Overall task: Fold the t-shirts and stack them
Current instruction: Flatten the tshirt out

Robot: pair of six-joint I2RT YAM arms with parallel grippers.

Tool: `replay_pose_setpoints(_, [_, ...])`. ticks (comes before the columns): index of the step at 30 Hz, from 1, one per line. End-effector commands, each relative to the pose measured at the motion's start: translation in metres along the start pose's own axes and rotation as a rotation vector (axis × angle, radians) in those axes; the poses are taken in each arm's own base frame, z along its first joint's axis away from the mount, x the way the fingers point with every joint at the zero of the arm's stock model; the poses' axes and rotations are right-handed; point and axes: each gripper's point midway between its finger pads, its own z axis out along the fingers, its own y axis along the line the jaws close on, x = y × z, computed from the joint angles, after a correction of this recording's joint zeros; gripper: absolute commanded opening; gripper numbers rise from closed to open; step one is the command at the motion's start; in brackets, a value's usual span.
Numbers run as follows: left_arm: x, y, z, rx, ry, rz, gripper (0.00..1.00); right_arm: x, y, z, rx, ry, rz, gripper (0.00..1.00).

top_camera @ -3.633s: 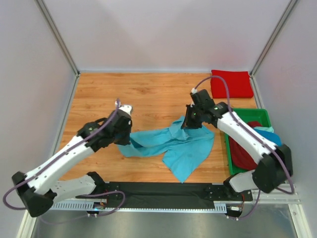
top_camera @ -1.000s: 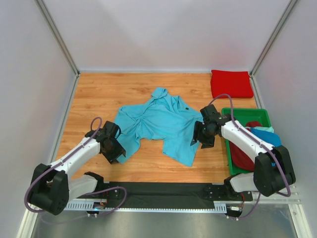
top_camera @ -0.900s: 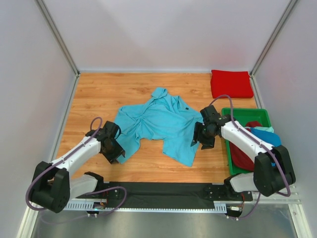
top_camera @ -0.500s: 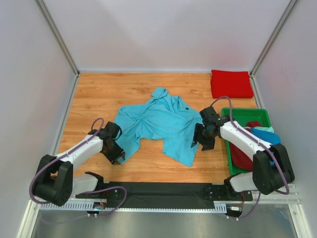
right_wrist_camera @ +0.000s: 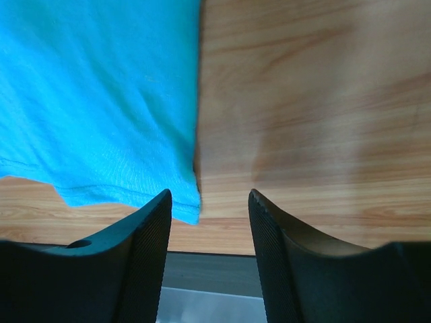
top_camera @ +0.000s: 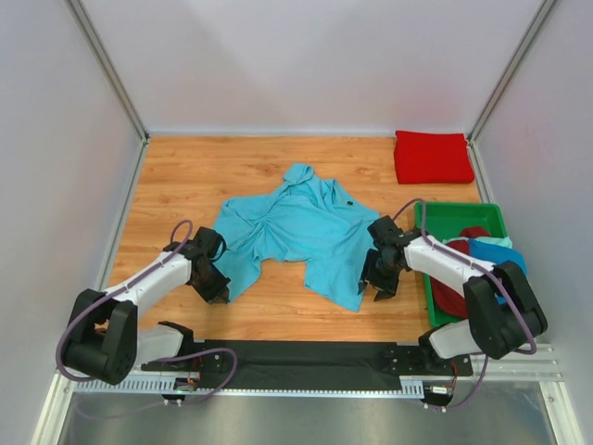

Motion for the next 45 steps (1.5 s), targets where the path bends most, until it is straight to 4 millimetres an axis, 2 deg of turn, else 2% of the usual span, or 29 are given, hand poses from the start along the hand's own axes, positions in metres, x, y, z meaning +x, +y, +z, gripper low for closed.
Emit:
replay_pose_setpoints(1, [-0.019,0.0,-0.008,-0.003,-0.094,0.057,0.0,0.007,0.012,0.004,-0.024,-0.013,0.044,0.5])
replay_pose_setpoints(6, [-0.031,-0.006,-0.027,0.032,-0.163,0.118,0.0,0.01,0.01,0.014,0.032,-0.038,0.063,0.47])
replay_pose_setpoints(9, [-0.034,-0.008,-0.035,0.059,-0.195,0.132,0.0,0.012,0.006,0.024,0.083,-0.037,0.109,0.4])
replay_pose_setpoints(12, [-0.036,-0.01,-0.042,0.09,-0.217,0.14,0.0,0.016,0.009,0.03,0.128,-0.055,0.12,0.41])
replay_pose_setpoints(17, [-0.038,-0.01,-0.051,0.114,-0.244,0.152,0.0,0.017,-0.008,0.042,0.231,-0.076,0.16,0.4])
replay_pose_setpoints(19, [-0.038,-0.011,-0.054,0.13,-0.254,0.155,0.0,0.018,-0.017,0.049,0.283,-0.07,0.164,0.36])
replay_pose_setpoints(23, [-0.039,-0.012,-0.061,0.158,-0.274,0.159,0.0,0.019,-0.022,0.06,0.305,-0.065,0.16,0.19])
replay_pose_setpoints(24, [-0.04,-0.012,-0.064,0.167,-0.284,0.164,0.0,0.017,-0.021,0.061,0.304,-0.068,0.141,0.1])
replay_pose_setpoints(26, [-0.042,-0.012,-0.069,0.179,-0.304,0.178,0.0,0.011,-0.027,0.057,0.358,-0.082,0.105,0.01])
replay_pose_setpoints(27, [-0.045,-0.013,-0.078,0.187,-0.328,0.203,0.0,0.001,-0.017,0.049,0.348,-0.109,0.083,0.0])
replay_pose_setpoints(28, [-0.047,-0.014,-0.084,0.188,-0.344,0.217,0.0,-0.007,-0.016,0.04,0.35,-0.14,0.039,0.0])
replay_pose_setpoints(29, [-0.05,-0.015,-0.092,0.192,-0.362,0.233,0.0,-0.012,-0.012,0.02,0.329,-0.176,0.02,0.0])
replay_pose_setpoints(30, [-0.058,-0.017,-0.112,0.192,-0.407,0.274,0.0,-0.02,-0.005,0.003,0.301,-0.221,0.005,0.0])
replay_pose_setpoints(31, [-0.062,-0.019,-0.125,0.2,-0.438,0.289,0.0,-0.036,0.006,-0.021,0.272,-0.3,-0.034,0.0])
replay_pose_setpoints(32, [-0.067,-0.021,-0.137,0.204,-0.468,0.309,0.0,-0.042,0.013,-0.052,0.219,-0.358,-0.047,0.0])
replay_pose_setpoints(33, [-0.076,-0.025,-0.165,0.23,-0.538,0.315,0.0,-0.048,0.017,-0.071,0.198,-0.4,-0.064,0.0])
replay_pose_setpoints(34, [-0.081,-0.025,-0.179,0.233,-0.577,0.347,0.0,-0.06,0.034,-0.104,0.136,-0.47,-0.071,0.0])
replay_pose_setpoints(35, [-0.085,-0.027,-0.193,0.244,-0.614,0.355,0.0,-0.064,0.033,-0.126,0.127,-0.515,-0.116,0.0])
replay_pose_setpoints(36, [-0.092,-0.032,-0.222,0.283,-0.681,0.354,0.0,-0.067,0.034,-0.154,0.086,-0.576,-0.116,0.0])
replay_pose_setpoints(37, [-0.095,-0.033,-0.237,0.297,-0.718,0.386,0.0,-0.076,0.046,-0.194,0.021,-0.665,-0.107,0.0])
replay_pose_setpoints(38, [-0.097,-0.036,-0.251,0.317,-0.749,0.392,0.0,-0.077,0.045,-0.215,0.004,-0.702,-0.154,0.0])
replay_pose_setpoints(39, [-0.099,-0.04,-0.28,0.373,-0.803,0.393,0.0,-0.076,0.048,-0.246,-0.063,-0.767,-0.155,0.0])
replay_pose_setpoints(40, [-0.099,-0.041,-0.294,0.392,-0.833,0.414,0.0,-0.078,0.053,-0.282,-0.133,-0.842,-0.153,0.01])
replay_pose_setpoints(41, [-0.099,-0.042,-0.309,0.424,-0.861,0.427,0.0,-0.076,0.056,-0.304,-0.186,-0.887,-0.159,0.01])
replay_pose_setpoints(42, [-0.094,-0.045,-0.338,0.506,-0.909,0.439,0.0,-0.073,0.055,-0.325,-0.226,-0.931,-0.195,0.0])
replay_pose_setpoints(43, [-0.091,-0.046,-0.353,0.548,-0.938,0.455,0.0,-0.064,0.053,-0.349,-0.3,-0.975,-0.209,0.0])
replay_pose_setpoints(44, [-0.086,-0.043,-0.381,0.617,-1.004,0.475,0.0,-0.06,0.053,-0.378,-0.369,-1.049,-0.231,0.0])
replay_pose_setpoints(45, [-0.078,-0.044,-0.395,0.675,-1.019,0.502,0.0,-0.054,0.052,-0.393,-0.416,-1.083,-0.243,0.0])
